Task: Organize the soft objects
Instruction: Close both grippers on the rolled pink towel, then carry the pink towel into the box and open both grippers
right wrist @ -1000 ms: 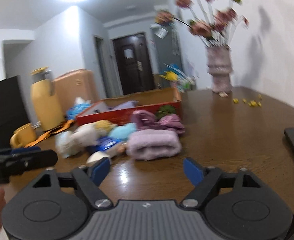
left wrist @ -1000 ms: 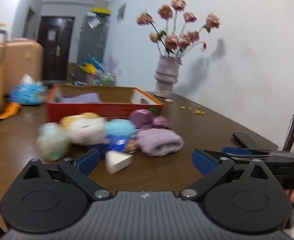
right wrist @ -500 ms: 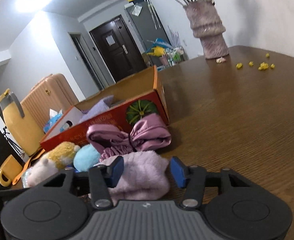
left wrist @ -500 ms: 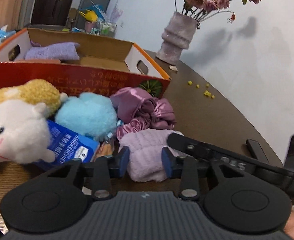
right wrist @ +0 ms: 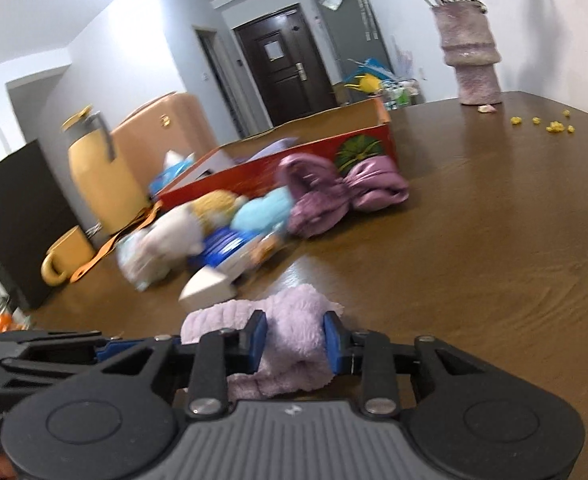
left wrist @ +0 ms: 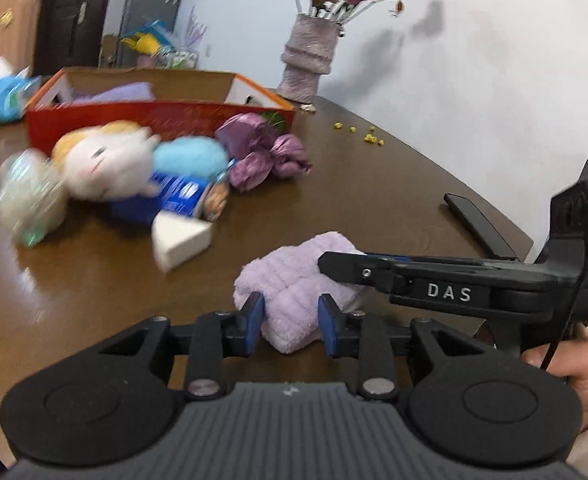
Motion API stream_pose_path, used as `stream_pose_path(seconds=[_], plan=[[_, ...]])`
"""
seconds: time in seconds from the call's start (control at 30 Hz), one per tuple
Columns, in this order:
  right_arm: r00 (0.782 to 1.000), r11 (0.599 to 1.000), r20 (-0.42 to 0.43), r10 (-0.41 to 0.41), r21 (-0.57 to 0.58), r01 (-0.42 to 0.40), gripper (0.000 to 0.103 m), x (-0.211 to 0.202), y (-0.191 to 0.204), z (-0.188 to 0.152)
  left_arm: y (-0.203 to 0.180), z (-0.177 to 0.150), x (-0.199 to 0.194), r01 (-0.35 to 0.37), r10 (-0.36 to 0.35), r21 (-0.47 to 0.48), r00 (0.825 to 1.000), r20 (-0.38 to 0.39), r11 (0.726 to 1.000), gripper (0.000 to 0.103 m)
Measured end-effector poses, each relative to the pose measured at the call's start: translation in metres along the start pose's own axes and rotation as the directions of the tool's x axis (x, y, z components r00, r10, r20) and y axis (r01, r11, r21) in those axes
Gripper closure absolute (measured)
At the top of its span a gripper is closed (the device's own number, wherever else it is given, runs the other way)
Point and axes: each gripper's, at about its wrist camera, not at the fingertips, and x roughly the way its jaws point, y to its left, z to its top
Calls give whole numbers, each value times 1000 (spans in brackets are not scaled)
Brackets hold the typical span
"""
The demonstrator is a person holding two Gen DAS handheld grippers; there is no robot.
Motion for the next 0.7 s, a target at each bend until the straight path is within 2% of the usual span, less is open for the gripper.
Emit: stream_pose_path(seconds=[0.03,0.13,0.23,0.27,0.33,0.4,0.47,0.57,0.7], plan=[[1000,1000,-1,2,-4,-2,73,-2,4,-3,4,-3,-5,3,-3,-13,1000,3,1000,70],[1000,1000,5,10,-13,-10,73,-3,15,-10,13,-7,-12,-20,21,-52,1000,9,998,60],[1000,1000,12,2,-10,-2,72,-5,18,-14,18,-7,-14,-14,15,-93,1000,4,996,59],[1000,1000,12,2,-8,-2,72,-6,18,-15,20,-7,-12,-5,5,-109,1000,1,994,59],[1000,1000,10,5,-2,-5,72,-7,15,-16,21,-7,-8,18,-19,-129,1000,-1,992,68],[1000,1000,12,6,1,-6,74,-8,13,-16,19,-6,-7,21,-20,-128,1000,10,992,72],[999,1000,30,11,0,-11,82,-11,13,-11,17,-1,-8,36,-34,-117,999,24,992,73],[996,999,77,42,10,-43,84,-16,12,5,16,21,-12,87,-79,-108,994,76,990,74],[983,997,166,76,-9,-75,84,-14,15,59,27,81,-18,120,-106,-65,978,181,991,74]])
